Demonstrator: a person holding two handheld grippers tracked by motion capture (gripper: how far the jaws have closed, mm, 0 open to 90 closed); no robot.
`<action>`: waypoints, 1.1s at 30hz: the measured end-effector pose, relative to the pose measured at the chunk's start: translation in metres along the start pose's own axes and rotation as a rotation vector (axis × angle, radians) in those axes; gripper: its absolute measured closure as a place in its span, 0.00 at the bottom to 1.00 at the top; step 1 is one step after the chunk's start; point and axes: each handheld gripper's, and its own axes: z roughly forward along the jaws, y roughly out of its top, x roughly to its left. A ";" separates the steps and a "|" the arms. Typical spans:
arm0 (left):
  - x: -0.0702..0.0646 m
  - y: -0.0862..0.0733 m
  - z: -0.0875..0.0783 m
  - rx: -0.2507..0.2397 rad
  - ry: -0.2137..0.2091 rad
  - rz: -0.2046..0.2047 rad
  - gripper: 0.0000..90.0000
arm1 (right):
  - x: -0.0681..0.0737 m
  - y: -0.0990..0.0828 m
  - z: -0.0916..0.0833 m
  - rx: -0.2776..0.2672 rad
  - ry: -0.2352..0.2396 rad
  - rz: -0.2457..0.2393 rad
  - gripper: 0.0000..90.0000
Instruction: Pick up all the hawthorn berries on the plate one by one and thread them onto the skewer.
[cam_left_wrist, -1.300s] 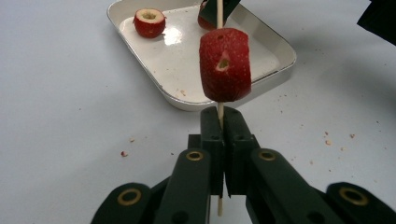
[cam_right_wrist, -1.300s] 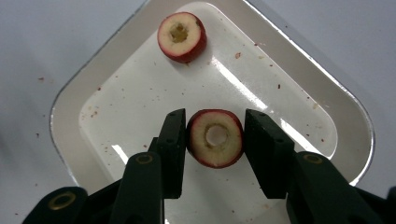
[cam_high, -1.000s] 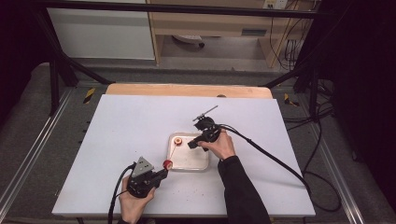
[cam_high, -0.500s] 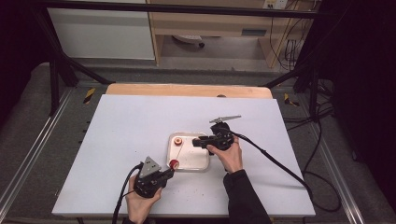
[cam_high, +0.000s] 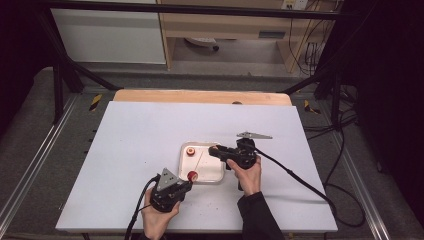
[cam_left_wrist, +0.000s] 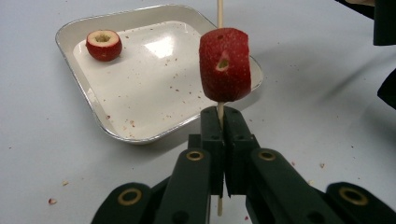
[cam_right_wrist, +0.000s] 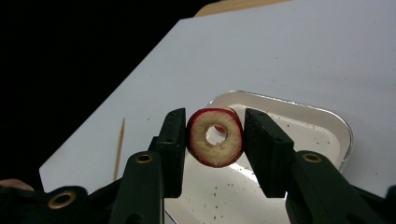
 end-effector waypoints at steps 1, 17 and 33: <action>-0.001 0.000 0.000 0.001 0.009 -0.001 0.98 | 0.000 -0.001 -0.001 -0.015 -0.001 0.004 0.67; -0.013 0.003 0.009 -0.020 -0.003 -0.057 0.98 | 0.008 -0.003 -0.001 -0.191 0.046 0.069 0.67; -0.021 0.007 0.018 -0.038 -0.032 -0.120 0.98 | 0.013 -0.003 -0.004 -0.294 0.075 0.083 0.67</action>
